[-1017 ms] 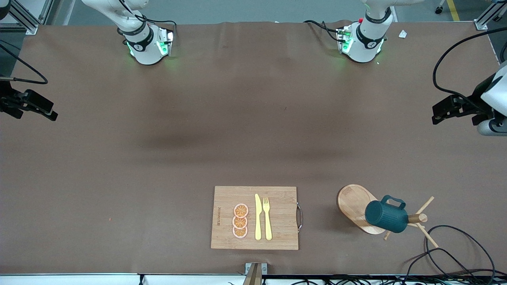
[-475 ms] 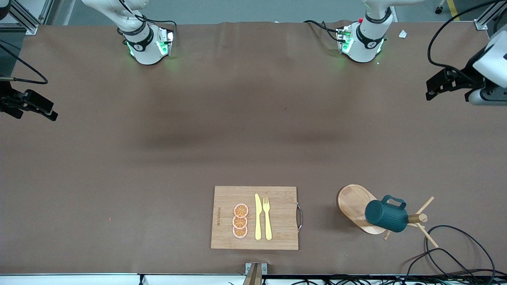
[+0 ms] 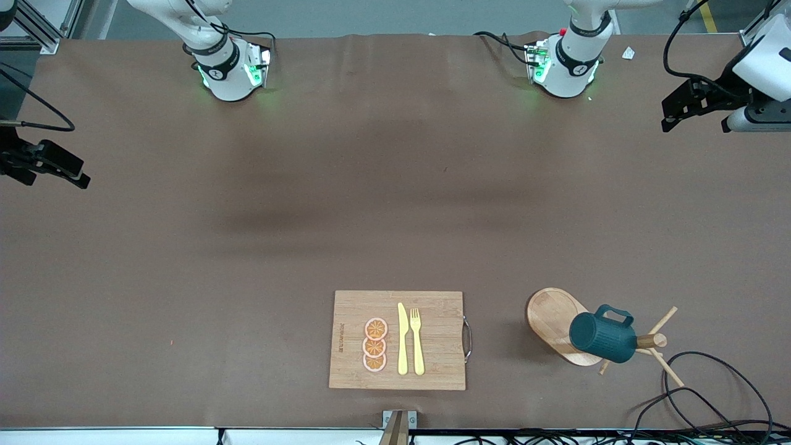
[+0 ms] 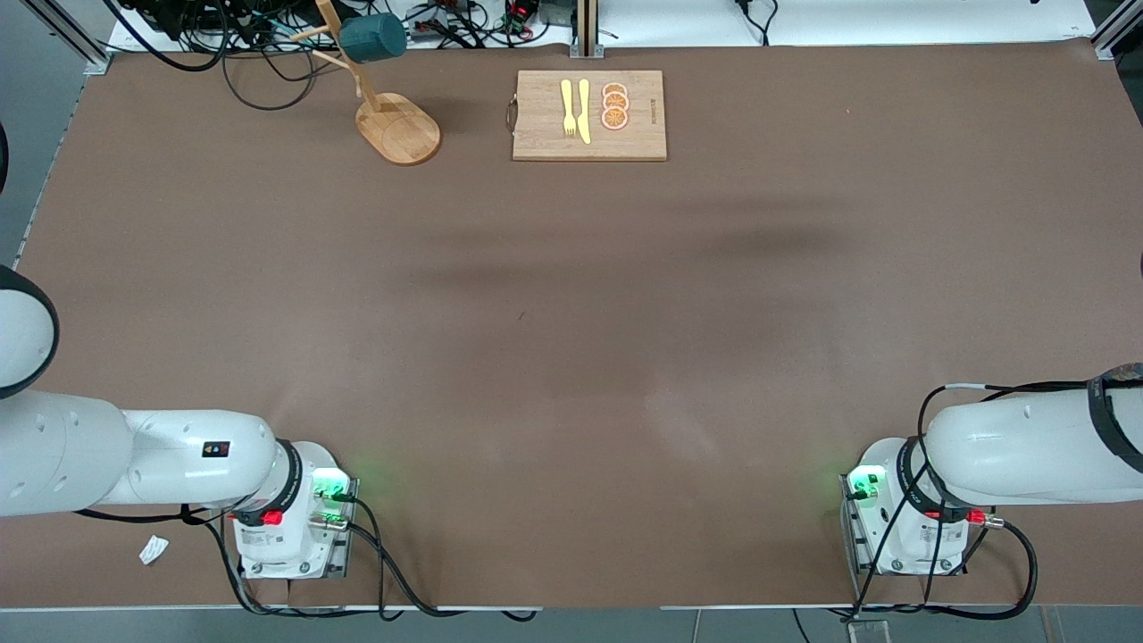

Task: Pass cup and hang on rack

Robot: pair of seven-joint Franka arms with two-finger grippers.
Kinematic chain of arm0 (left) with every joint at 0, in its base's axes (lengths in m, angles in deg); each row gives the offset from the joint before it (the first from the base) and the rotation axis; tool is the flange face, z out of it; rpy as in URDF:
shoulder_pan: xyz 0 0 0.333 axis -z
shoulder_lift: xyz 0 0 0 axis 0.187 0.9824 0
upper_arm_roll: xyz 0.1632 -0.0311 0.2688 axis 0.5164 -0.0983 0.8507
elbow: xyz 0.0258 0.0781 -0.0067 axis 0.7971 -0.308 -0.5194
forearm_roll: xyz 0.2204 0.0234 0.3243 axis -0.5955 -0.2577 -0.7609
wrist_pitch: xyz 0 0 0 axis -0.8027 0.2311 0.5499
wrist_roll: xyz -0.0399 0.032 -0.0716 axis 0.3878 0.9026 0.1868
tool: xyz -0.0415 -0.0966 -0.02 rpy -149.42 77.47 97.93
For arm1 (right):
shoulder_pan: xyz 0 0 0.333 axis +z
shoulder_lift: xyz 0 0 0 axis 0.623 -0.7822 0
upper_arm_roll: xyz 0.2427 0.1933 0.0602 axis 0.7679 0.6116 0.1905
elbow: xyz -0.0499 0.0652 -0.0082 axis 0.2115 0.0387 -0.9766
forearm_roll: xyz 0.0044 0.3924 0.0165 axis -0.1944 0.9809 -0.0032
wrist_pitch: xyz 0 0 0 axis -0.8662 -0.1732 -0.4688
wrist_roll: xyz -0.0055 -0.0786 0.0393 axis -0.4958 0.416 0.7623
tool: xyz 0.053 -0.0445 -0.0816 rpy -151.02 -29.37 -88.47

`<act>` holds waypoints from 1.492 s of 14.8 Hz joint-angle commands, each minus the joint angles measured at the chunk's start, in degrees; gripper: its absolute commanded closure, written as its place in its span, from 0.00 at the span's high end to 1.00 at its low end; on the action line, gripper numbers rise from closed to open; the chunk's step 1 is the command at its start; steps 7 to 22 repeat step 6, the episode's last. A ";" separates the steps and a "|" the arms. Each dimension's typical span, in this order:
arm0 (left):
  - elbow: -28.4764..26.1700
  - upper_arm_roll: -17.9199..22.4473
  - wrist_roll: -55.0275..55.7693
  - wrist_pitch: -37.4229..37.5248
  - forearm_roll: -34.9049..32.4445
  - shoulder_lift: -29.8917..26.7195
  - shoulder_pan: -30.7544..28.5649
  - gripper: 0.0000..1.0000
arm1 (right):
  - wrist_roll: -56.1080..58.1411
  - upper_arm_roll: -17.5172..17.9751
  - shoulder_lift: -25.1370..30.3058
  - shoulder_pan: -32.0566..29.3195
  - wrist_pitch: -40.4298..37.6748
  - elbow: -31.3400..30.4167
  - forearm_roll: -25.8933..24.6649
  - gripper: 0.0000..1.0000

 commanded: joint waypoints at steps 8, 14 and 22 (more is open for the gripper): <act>-0.99 0.28 2.05 1.42 3.23 -1.71 0.50 1.00 | -0.67 0.98 0.46 -1.08 0.01 -0.48 -0.66 1.00; -0.99 0.28 2.05 1.42 3.23 -1.71 0.50 1.00 | -0.67 0.98 0.46 -1.08 0.01 -0.48 -0.66 1.00; -0.99 0.28 2.05 1.42 3.23 -1.71 0.50 1.00 | -0.67 0.98 0.46 -1.08 0.01 -0.48 -0.66 1.00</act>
